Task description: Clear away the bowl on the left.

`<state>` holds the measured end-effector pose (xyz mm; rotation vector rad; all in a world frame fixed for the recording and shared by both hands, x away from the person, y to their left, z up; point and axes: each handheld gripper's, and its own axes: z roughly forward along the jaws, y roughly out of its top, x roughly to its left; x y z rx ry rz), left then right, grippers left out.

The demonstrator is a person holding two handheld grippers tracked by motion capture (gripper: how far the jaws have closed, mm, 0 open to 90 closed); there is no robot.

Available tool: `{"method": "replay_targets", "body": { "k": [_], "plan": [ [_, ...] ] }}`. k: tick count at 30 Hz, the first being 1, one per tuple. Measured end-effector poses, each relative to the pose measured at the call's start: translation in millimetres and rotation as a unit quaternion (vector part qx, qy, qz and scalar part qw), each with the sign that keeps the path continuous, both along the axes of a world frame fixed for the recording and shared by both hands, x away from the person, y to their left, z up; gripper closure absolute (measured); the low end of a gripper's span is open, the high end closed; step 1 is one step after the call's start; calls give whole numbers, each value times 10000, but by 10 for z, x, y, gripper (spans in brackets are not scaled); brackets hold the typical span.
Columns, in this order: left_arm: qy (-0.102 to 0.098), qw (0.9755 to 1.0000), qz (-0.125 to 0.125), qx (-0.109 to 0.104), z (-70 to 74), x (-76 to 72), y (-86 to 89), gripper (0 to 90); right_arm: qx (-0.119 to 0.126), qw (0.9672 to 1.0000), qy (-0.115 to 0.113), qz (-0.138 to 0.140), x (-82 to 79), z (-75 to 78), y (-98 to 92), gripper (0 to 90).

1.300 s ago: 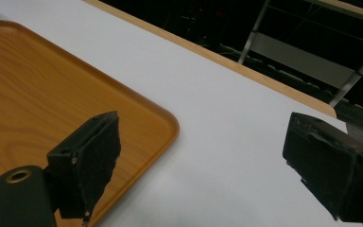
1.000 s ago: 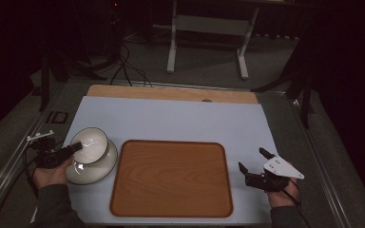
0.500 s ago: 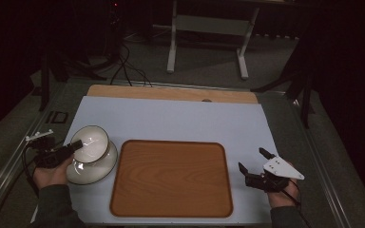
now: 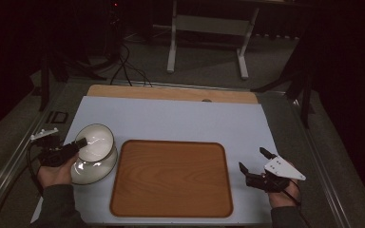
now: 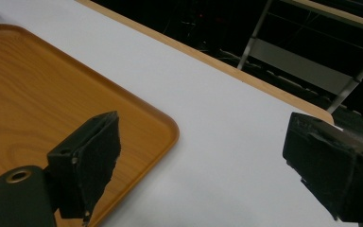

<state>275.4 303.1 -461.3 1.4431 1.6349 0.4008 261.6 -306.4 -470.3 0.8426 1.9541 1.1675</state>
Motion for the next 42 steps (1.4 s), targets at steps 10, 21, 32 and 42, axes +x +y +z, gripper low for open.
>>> {"method": "replay_targets", "body": {
  "k": [10,21,32,42],
  "plan": [
    [-36,9998,-162,-76,15,16,-121,824,18,10000,-19,-22,-4,6,-9,115],
    [-61,9995,-279,-157,33,22,-204,824,30,10000,-28,-58,-7,12,-25,115],
    [-63,9992,-374,-138,54,31,-290,823,41,10000,-34,-61,-8,16,-32,116],
    [-91,9987,-490,-118,78,34,-369,823,62,9999,-44,-70,-10,18,-35,116]
  ]
}}
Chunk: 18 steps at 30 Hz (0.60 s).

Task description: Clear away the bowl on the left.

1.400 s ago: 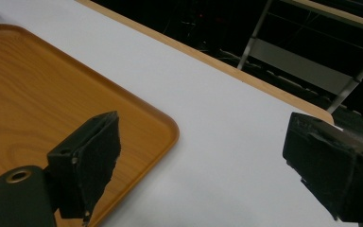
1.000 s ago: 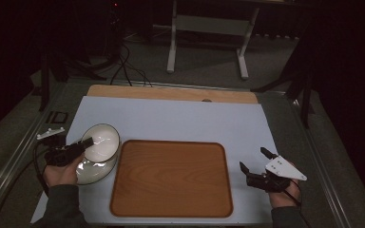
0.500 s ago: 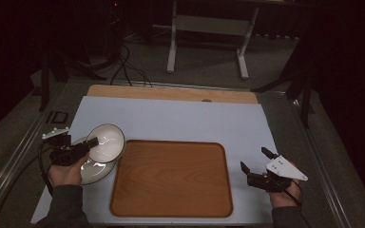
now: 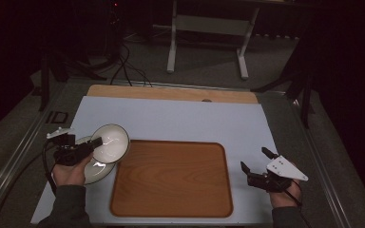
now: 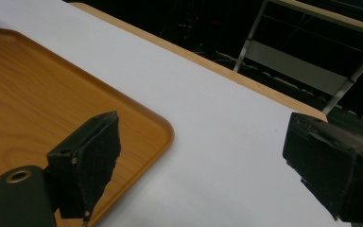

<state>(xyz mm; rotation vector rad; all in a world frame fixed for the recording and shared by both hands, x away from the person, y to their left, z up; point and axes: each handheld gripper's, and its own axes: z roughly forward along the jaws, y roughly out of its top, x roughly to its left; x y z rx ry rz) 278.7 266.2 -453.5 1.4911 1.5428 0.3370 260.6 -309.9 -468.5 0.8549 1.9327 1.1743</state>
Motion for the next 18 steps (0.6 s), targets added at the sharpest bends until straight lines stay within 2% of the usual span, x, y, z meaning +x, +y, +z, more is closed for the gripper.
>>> {"method": "replay_targets", "body": {
  "k": [18],
  "plan": [
    [-4,9997,-246,76,19,18,-181,823,-6,10000,-1,2,-2,0,-1,115]
  ]
}}
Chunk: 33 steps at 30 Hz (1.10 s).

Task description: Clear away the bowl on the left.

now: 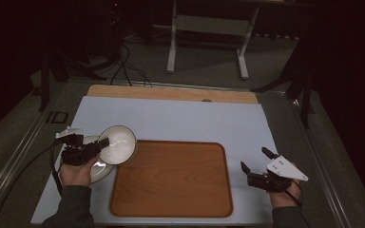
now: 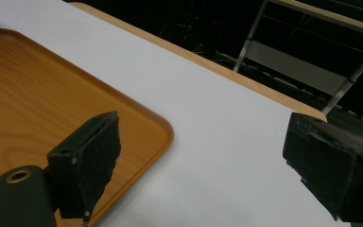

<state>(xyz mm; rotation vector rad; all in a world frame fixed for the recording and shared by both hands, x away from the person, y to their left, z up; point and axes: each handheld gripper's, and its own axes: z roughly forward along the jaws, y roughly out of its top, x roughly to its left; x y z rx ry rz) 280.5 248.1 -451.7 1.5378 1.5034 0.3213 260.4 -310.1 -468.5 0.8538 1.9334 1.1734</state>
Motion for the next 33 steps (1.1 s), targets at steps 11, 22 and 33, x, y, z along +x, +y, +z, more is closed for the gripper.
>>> {"method": "replay_targets", "body": {
  "k": [11,22,33],
  "plan": [
    [22,9999,-131,53,-5,13,-88,823,-3,10000,0,7,-1,0,1,116],
    [25,9996,-245,113,-4,23,-189,823,0,10000,3,5,-3,0,1,116],
    [52,9992,-352,174,-16,32,-286,823,3,10000,-3,1,-5,1,-1,115]
  ]
}}
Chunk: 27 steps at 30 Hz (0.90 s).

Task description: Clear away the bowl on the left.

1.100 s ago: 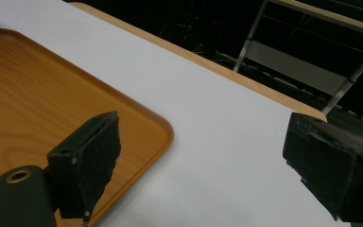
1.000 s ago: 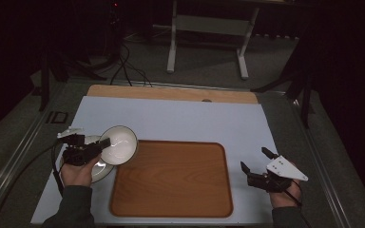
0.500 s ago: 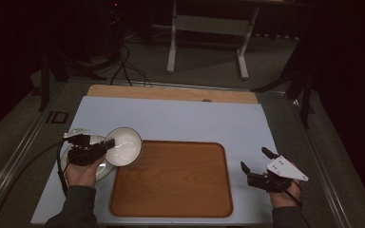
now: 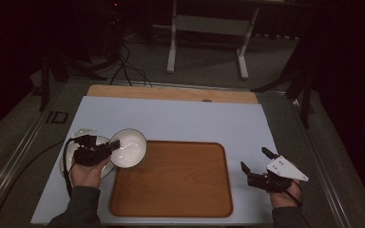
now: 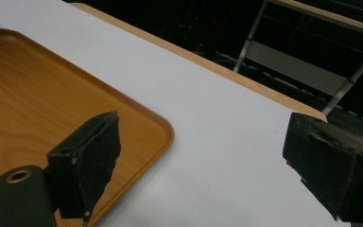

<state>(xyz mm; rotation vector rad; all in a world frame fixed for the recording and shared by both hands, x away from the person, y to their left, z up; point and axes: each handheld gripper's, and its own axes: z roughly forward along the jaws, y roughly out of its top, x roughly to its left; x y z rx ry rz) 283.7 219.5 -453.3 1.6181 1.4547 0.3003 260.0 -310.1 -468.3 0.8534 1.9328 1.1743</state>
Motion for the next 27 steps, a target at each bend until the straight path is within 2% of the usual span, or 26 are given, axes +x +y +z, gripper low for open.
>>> {"method": "replay_targets", "body": {
  "k": [27],
  "plan": [
    [42,9997,-218,108,-35,14,-194,823,-11,10000,-6,1,-2,1,0,115]
  ]
}}
